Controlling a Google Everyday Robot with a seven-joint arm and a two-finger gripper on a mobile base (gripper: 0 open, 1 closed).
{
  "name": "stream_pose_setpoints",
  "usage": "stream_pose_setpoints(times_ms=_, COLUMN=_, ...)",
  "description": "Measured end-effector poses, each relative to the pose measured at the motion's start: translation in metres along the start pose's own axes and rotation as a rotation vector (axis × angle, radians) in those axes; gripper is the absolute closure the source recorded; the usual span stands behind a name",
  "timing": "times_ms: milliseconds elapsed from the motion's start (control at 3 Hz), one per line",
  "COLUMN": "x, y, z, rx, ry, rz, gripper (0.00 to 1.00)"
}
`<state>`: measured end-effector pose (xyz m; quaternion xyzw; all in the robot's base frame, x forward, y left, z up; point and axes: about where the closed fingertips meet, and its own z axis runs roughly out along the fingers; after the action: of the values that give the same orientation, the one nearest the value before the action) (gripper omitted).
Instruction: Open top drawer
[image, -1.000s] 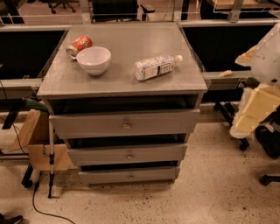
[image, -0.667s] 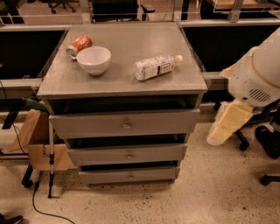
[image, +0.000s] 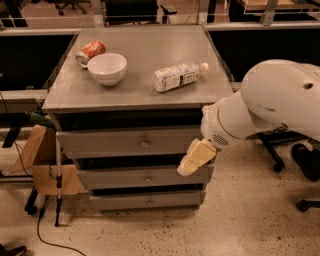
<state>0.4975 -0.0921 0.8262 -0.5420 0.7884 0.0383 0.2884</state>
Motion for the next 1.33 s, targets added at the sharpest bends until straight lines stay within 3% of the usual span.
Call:
stream_pose_setpoints(times_ms=333, x=0.000, y=0.000, z=0.000, rx=0.000, ry=0.000, rz=0.000, gripper=0.00)
stream_pose_setpoints(times_ms=667, x=-0.003, y=0.004, z=-0.006, rx=-0.005, ry=-0.024, rz=-0.054, gripper=0.00)
stream_pose_setpoints(times_ms=1000, x=-0.014, y=0.024, z=0.027, rx=-0.085, ry=-0.034, rz=-0.142, gripper=0.00)
stream_pose_setpoints(times_ms=1333, x=-0.032, y=0.049, z=0.096, rx=-0.197, ry=-0.019, rz=-0.221, gripper=0.00)
